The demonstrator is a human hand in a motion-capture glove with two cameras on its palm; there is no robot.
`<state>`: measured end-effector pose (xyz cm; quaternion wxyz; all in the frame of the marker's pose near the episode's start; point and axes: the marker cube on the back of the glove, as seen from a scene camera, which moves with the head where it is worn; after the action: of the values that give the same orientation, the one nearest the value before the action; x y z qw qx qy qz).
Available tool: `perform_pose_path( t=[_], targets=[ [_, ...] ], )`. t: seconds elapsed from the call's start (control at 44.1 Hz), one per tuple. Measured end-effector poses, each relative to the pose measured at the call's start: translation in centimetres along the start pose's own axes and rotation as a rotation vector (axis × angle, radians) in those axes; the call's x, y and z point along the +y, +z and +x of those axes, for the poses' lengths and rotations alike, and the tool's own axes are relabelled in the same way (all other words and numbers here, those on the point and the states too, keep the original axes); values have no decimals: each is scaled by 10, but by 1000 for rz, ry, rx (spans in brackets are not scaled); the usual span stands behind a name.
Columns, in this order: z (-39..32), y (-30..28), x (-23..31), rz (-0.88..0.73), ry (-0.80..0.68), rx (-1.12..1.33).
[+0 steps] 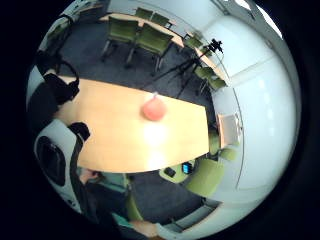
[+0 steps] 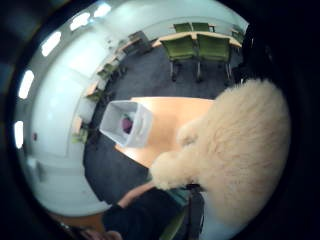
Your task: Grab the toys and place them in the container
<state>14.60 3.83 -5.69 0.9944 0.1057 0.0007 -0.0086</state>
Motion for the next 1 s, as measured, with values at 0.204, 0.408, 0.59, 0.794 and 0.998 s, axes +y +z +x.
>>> perform_pose_path(
  t=[0.204, 0.408, 0.59, 0.794, 0.998],
  targets=[
    [-143, -20, -32, 55, -299, -137],
    [-264, -9, -63, 90, -441, -127],
    [-282, 24, -95, 41, -523, -258],
    [-299, 59, -97, -64, -518, -113],
    [-276, 70, -98, -177, -440, -108]
  ],
)
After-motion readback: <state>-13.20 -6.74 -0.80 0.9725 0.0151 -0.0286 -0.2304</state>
